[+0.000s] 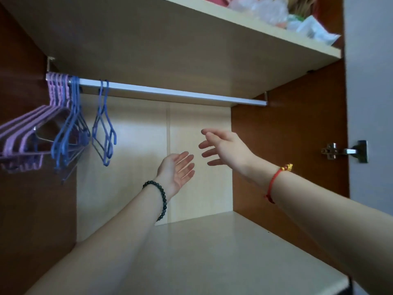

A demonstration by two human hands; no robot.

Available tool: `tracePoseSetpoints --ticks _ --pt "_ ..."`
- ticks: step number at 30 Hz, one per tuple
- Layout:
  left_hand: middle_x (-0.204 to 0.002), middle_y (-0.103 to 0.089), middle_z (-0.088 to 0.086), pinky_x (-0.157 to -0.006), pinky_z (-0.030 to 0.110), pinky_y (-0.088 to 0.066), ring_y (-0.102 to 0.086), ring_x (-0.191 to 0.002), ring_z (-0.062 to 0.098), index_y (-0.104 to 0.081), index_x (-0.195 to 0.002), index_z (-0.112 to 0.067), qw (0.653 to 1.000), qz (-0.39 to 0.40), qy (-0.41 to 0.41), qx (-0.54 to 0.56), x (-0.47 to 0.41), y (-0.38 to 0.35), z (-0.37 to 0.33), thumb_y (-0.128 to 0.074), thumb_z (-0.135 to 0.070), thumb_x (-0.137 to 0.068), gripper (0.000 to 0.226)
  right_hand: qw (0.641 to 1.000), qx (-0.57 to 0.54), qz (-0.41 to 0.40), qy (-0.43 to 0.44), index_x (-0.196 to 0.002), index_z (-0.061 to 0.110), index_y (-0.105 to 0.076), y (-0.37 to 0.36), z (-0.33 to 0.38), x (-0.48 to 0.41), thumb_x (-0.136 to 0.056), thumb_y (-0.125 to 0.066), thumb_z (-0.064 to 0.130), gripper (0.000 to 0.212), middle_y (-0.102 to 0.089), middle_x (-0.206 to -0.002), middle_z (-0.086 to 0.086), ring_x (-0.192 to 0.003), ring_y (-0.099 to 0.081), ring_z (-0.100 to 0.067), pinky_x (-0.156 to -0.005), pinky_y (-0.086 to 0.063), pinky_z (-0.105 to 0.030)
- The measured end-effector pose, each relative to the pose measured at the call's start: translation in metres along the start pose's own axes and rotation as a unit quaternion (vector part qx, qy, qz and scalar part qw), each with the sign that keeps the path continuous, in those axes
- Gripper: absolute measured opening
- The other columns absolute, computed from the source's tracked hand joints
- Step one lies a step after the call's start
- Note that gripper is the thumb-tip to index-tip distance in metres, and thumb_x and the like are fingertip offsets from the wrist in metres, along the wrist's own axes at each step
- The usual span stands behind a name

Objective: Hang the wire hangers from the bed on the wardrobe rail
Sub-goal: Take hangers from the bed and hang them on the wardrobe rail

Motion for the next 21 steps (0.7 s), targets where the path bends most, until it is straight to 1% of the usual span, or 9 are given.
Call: tracePoseSetpoints --ticks 3,6,7,9,10,12,15,18,21 --pt "-0.089 -0.065 -0.002 -0.066 0.026 -0.048 -0.058 -0.075 0.015 -0.062 -0.098 -0.016 0.993 0.080 -0.007 -0.091 0.011 -0.063 0.033 -0.037 -0.022 -0.095 0.025 0.997 0.051 -0.062 -0.009 -0.125 0.013 -0.049 0.065 -0.010 0.028 -0.098 -0.035 0.021 0.032 -0.061 -0.102 -0.008 -0.089 -0.060 -0.023 -0.071 -0.053 -0.030" --pt "-0.089 -0.067 0.000 -0.064 0.025 -0.049 -0.059 -0.073 0.015 -0.063 -0.102 -0.018 0.973 0.164 -0.020 -0.161 0.033 -0.128 0.073 -0.041 -0.025 -0.095 0.024 0.987 0.094 -0.126 -0.023 -0.121 0.014 -0.052 0.134 -0.021 0.066 -0.098 -0.036 0.020 0.029 -0.061 -0.091 -0.001 -0.084 -0.060 -0.019 -0.079 -0.055 -0.039" --pt "-0.088 -0.068 0.000 -0.065 0.025 -0.050 -0.060 -0.073 0.015 -0.064 -0.101 -0.019 0.965 0.190 -0.027 -0.182 0.043 -0.149 0.087 -0.042 -0.026 -0.095 0.024 0.983 0.105 -0.146 -0.030 -0.119 0.014 -0.052 0.156 -0.025 0.080 -0.098 -0.036 0.020 0.028 -0.061 -0.088 -0.001 -0.083 -0.060 -0.018 -0.078 -0.055 -0.040" --pt "-0.087 -0.068 0.000 -0.066 0.024 -0.051 -0.062 -0.073 0.014 -0.065 -0.097 -0.023 0.942 0.242 -0.048 -0.225 0.067 -0.188 0.113 -0.042 -0.026 -0.096 0.023 0.973 0.117 -0.192 -0.052 -0.117 0.013 -0.052 0.200 -0.033 0.112 -0.098 -0.036 0.018 0.026 -0.061 -0.086 -0.002 -0.078 -0.059 -0.019 -0.068 -0.056 -0.035" --pt "-0.086 -0.069 -0.001 -0.066 0.023 -0.051 -0.062 -0.073 0.013 -0.064 -0.095 -0.024 0.930 0.272 -0.057 -0.241 0.081 -0.207 0.127 -0.042 -0.025 -0.097 0.022 0.967 0.116 -0.216 -0.064 -0.115 0.013 -0.053 0.221 -0.037 0.130 -0.098 -0.036 0.017 0.025 -0.060 -0.085 -0.004 -0.076 -0.058 -0.018 -0.063 -0.054 -0.032" --pt "-0.083 -0.068 -0.003 -0.065 0.021 -0.050 -0.061 -0.069 0.011 -0.063 -0.096 -0.023 0.902 0.336 -0.068 -0.261 0.112 -0.243 0.154 -0.042 -0.021 -0.097 0.022 0.954 0.125 -0.259 -0.088 -0.112 0.013 -0.054 0.262 -0.044 0.168 -0.097 -0.036 0.015 0.024 -0.060 -0.084 -0.005 -0.072 -0.056 -0.018 -0.063 -0.050 -0.029" --pt "-0.080 -0.067 -0.005 -0.064 0.020 -0.046 -0.058 -0.068 0.010 -0.062 -0.102 -0.019 0.863 0.421 -0.067 -0.271 0.160 -0.290 0.199 -0.042 -0.015 -0.096 0.021 0.933 0.142 -0.310 -0.117 -0.111 0.014 -0.054 0.314 -0.048 0.232 -0.096 -0.038 0.013 0.022 -0.060 -0.083 -0.004 -0.070 -0.055 -0.019 -0.064 -0.049 -0.030" --pt "-0.078 -0.066 -0.007 -0.061 0.016 -0.044 -0.057 -0.067 0.010 -0.061 -0.096 -0.025 0.833 0.487 -0.056 -0.258 0.213 -0.329 0.241 -0.044 -0.014 -0.095 0.020 0.907 0.172 -0.358 -0.143 -0.110 0.014 -0.054 0.358 -0.044 0.300 -0.096 -0.038 0.012 0.021 -0.061 -0.084 -0.004 -0.071 -0.056 -0.018 -0.064 -0.049 -0.029" --pt "-0.077 -0.067 -0.010 -0.063 0.018 -0.045 -0.057 -0.067 0.008 -0.061 -0.092 -0.031 0.803 0.539 -0.060 -0.246 0.271 -0.362 0.274 -0.047 -0.014 -0.092 0.021 0.877 0.207 -0.399 -0.168 -0.113 0.012 -0.054 0.394 -0.033 0.370 -0.096 -0.038 0.013 0.023 -0.061 -0.087 -0.005 -0.072 -0.057 -0.018 -0.064 -0.050 -0.030"
Point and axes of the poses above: each hand's wrist, its own x-axis away from the middle knuckle, its own y-axis out of the back of the hand, z = x × y, the point moved 8 cm from there along -x, towards the middle knuckle
